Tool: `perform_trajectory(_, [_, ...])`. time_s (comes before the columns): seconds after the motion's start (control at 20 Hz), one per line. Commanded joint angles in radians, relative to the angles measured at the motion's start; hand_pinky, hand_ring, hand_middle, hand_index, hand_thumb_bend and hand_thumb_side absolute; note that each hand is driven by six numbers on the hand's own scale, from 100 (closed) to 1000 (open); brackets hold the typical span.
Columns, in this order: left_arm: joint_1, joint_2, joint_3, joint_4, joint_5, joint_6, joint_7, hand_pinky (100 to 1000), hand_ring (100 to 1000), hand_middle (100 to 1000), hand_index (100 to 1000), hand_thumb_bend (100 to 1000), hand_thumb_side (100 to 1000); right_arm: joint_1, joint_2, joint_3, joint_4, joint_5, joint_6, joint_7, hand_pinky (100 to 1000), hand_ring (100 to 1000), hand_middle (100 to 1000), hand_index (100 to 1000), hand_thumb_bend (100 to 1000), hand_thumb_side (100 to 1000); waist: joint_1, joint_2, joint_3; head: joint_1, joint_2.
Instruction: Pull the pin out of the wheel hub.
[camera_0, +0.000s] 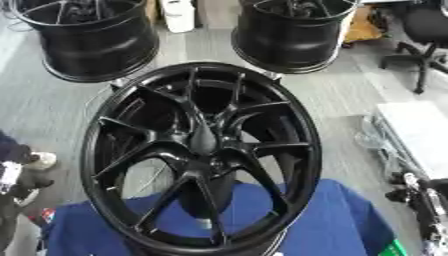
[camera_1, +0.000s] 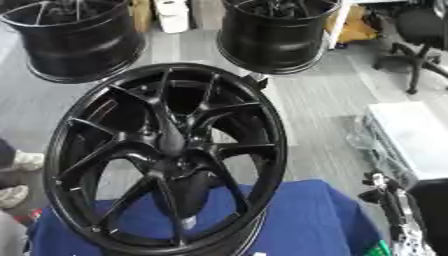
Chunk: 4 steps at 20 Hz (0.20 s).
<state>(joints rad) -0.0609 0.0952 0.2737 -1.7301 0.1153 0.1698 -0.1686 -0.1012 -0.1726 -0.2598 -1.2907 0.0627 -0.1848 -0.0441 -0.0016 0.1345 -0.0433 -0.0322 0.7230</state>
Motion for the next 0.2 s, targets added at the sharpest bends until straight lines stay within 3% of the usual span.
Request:
perform_trajectory(0.05, [-0.001, 0.007, -0.004, -0.005, -0.003, -0.003, -0.004, 624, 432, 256, 639, 525, 581, 0.017, -0.014, 0.064, -0.104, -0.055, 0.032, -0.053, 634, 522, 623, 713, 100, 862, 0.002, -0.011, -0.001, 0.023, 0.015])
perform_trajectory(0.2, [0.002, 0.007, 0.000, 0.008, -0.008, -0.005, 0.000, 624, 435, 259, 639, 521, 581, 0.044, -0.027, 0.113, -0.182, -0.105, 0.082, -0.071, 634, 519, 620, 707, 100, 832, 0.005, -0.013, 0.000, 0.044, 0.027])
